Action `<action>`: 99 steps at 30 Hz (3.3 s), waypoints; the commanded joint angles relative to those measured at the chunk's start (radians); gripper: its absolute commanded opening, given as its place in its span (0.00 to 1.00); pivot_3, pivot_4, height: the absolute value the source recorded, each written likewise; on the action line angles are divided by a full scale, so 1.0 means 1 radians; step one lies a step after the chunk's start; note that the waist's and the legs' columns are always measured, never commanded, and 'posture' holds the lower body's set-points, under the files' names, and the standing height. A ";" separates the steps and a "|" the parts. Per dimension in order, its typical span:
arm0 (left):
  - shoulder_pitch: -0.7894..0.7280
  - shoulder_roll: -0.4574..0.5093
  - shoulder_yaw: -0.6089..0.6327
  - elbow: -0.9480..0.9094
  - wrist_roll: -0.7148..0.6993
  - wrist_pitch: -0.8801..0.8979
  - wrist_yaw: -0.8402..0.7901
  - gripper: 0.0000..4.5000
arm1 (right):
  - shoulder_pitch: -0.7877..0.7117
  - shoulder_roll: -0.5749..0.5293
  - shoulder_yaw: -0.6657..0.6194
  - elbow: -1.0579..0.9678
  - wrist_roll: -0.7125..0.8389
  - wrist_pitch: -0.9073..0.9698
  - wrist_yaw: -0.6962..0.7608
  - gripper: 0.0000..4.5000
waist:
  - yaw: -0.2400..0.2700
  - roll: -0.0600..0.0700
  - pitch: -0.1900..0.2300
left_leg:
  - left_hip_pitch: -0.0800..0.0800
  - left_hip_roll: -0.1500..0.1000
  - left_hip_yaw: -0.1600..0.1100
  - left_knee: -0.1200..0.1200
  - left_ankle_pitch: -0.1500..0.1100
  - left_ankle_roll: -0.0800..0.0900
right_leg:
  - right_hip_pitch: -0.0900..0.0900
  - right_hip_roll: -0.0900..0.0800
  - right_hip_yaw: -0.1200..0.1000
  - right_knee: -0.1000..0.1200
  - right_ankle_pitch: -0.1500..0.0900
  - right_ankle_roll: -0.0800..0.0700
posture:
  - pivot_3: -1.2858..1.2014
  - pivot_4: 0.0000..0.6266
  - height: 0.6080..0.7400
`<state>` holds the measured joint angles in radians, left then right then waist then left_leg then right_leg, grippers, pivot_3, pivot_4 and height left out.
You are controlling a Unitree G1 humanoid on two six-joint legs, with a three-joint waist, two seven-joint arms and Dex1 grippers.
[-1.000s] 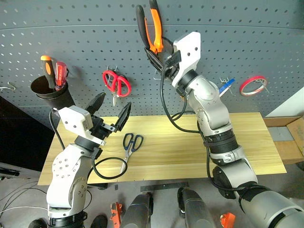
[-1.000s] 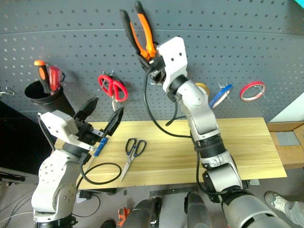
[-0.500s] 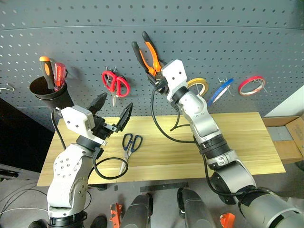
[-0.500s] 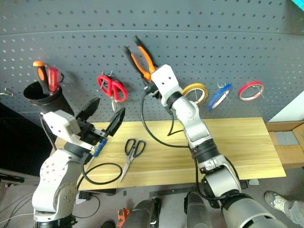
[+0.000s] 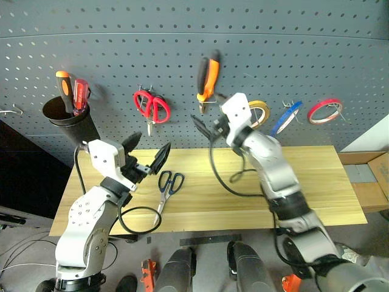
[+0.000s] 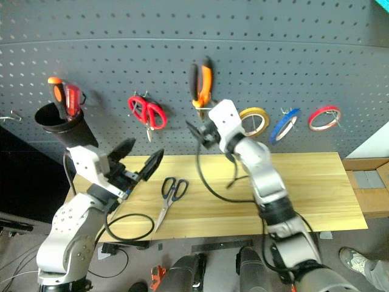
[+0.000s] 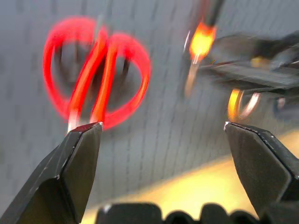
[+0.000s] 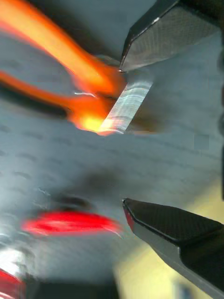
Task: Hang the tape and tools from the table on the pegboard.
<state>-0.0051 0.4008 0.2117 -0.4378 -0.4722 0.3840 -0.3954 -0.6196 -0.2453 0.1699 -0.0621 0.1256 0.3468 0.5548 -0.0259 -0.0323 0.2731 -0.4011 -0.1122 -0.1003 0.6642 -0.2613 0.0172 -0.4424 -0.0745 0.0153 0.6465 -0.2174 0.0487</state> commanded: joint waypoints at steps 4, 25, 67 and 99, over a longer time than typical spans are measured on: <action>-0.017 0.097 -0.027 0.005 0.008 0.291 0.064 1.00 | 0.157 -0.185 -0.088 -0.323 0.330 0.377 0.220 0.99 | -0.007 0.000 0.000 | 0.000 0.001 -0.001 0.000 0.000 0.000 | 0.000 0.000 0.001 0.001 0.000 0.000 | 0.51 0.41 1.00; -0.245 0.005 -0.273 0.241 0.183 0.816 0.243 1.00 | 0.315 -0.243 0.164 -0.315 0.137 0.209 0.224 0.99 | -0.001 0.000 0.000 | 0.002 0.001 0.000 0.001 -0.001 -0.001 | 0.002 0.000 0.000 0.001 0.000 0.000 | 0.50 0.44 1.00; 0.057 0.015 0.013 -0.097 0.194 -0.248 0.021 0.09 | 0.079 -0.205 0.053 -0.124 0.192 0.051 0.386 1.00 | 0.031 -0.001 -0.001 | 0.001 0.001 -0.001 0.000 -0.001 -0.001 | 0.003 -0.001 -0.001 -0.001 0.000 0.000 | 0.54 0.36 1.00; -0.350 0.035 0.034 0.342 0.060 0.045 -0.051 0.16 | -0.003 -0.116 -0.027 -0.167 0.277 0.090 0.300 1.00 | 0.019 -0.002 -0.002 | 0.001 0.001 0.000 0.002 -0.001 -0.002 | 0.001 0.000 -0.002 0.000 0.000 0.000 | 0.52 0.34 1.00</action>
<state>-0.3456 0.4269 0.1946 -0.0929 -0.3627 0.4079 -0.4319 -0.5875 -0.3709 0.1928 -0.1825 0.3595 0.4293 0.8728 -0.0072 -0.0343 0.2707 -0.3999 -0.1105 -0.1002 0.6660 -0.2623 0.0152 -0.4417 -0.0743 0.0132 0.6473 -0.2170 0.0487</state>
